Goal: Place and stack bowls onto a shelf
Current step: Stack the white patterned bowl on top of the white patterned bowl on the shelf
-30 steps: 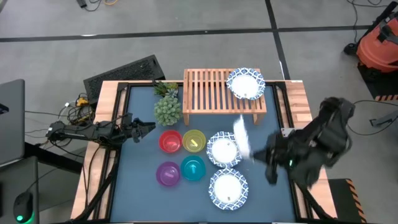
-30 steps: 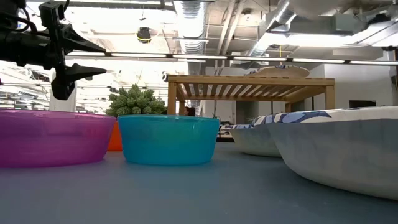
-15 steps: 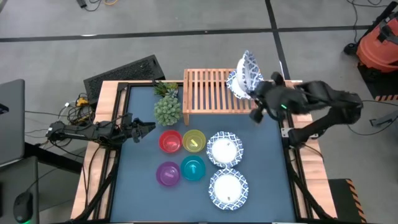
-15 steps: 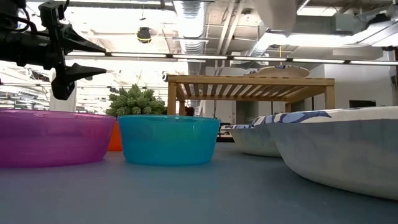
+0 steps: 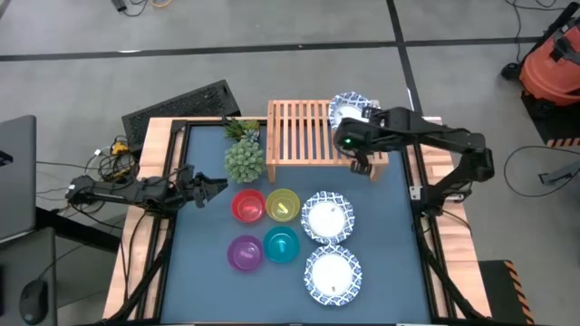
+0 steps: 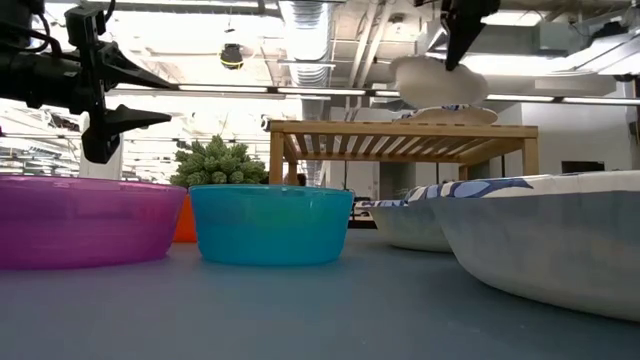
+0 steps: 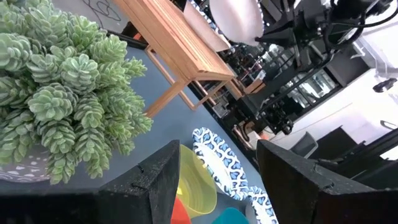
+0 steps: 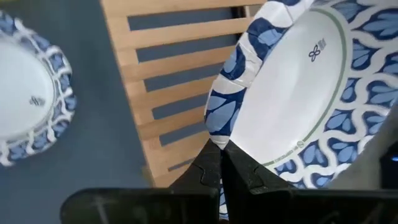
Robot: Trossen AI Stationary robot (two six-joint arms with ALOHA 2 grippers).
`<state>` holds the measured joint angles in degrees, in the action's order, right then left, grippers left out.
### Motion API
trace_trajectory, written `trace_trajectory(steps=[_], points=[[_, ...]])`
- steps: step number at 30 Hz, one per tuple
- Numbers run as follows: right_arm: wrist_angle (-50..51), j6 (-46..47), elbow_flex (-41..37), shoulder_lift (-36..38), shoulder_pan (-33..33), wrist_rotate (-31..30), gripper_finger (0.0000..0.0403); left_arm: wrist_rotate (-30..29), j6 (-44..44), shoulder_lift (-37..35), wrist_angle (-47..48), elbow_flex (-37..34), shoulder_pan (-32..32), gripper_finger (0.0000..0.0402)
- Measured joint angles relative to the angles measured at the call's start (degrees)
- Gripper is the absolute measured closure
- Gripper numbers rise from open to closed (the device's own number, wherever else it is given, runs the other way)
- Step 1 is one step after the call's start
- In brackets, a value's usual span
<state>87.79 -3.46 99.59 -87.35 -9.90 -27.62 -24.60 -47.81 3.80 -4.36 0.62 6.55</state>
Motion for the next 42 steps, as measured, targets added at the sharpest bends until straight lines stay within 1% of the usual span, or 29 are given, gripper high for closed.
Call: trace_trajectory(steps=[4, 20, 26, 29, 32, 36, 42], points=[[2.25, -1.14, 1.44, -2.01, -0.73, -0.57, 0.0381, -0.18, 0.0, 0.64, -0.04, 0.0, -0.01, 0.0205], [2.23, -2.61, 1.51, -2.01, -6.86, -0.72, 0.0381, -0.07, -1.51, 1.09, 0.08, 0.0, -0.02, 0.0205], [2.23, -2.63, 1.51, -2.01, -7.18, -0.72, 0.0372, -0.02, -1.51, 1.09, 0.08, 0.0, -0.02, 0.0205], [2.25, -2.61, 0.68, -2.01, -7.18, -0.58, 0.0373, -0.02, -1.51, 1.09, 0.08, 0.0, -0.02, 0.0205], [2.29, -2.64, -0.69, -2.01, -7.18, 1.23, 0.0375, 0.0, -1.51, 1.09, 0.08, 0.0, -0.01, 0.0205], [2.02, -3.12, -0.77, -1.99, -7.17, -0.69, 0.0353, 0.04, -1.49, 1.09, 0.08, 0.0, -0.02, 0.0205], [2.11, -3.46, -0.77, -1.99, -7.18, -0.81, 0.0313, 0.04, -1.49, 1.09, 0.08, 0.0, -0.01, 0.0205]])
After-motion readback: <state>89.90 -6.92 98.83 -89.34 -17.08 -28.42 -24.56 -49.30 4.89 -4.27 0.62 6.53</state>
